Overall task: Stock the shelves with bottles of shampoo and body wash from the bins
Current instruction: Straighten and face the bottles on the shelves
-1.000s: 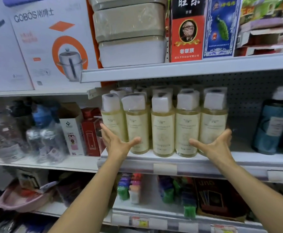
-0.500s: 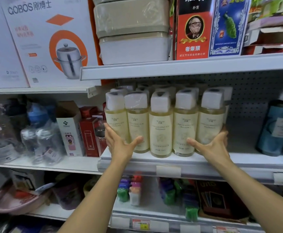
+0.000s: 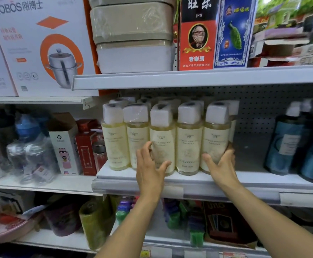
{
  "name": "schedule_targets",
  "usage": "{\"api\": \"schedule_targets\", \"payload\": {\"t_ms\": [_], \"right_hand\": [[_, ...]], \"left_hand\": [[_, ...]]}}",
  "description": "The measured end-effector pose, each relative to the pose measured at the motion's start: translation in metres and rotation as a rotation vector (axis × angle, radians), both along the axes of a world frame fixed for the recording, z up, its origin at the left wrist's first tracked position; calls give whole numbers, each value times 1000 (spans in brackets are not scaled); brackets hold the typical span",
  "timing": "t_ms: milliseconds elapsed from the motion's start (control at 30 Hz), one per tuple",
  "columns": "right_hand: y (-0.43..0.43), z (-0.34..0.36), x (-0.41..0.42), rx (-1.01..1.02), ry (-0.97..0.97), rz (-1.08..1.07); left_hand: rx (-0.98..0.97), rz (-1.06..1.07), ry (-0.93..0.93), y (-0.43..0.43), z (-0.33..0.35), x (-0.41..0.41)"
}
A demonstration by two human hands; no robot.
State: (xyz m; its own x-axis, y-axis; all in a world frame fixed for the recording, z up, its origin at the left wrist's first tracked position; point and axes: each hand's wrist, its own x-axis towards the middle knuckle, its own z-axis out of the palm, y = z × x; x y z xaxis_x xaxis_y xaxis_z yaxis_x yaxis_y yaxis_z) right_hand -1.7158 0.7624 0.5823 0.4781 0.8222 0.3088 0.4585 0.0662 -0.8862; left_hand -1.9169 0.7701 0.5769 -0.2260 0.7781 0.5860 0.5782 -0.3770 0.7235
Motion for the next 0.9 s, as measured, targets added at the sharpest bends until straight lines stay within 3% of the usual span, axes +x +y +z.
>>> {"api": "schedule_targets", "payload": {"t_ms": [300, 467, 667, 900], "right_hand": [[-6, 8, 3, -16, 19, 48], [-11, 14, 8, -19, 147, 107], [-8, 41, 36, -41, 337, 154], [28, 54, 52, -281, 460, 192]], "left_hand": [[-1, 121, 34, 10, 1, 18], [221, 133, 191, -1, -2, 57], [121, 149, 337, 15, -6, 83], [114, 191, 362, 19, -9, 87]]}}
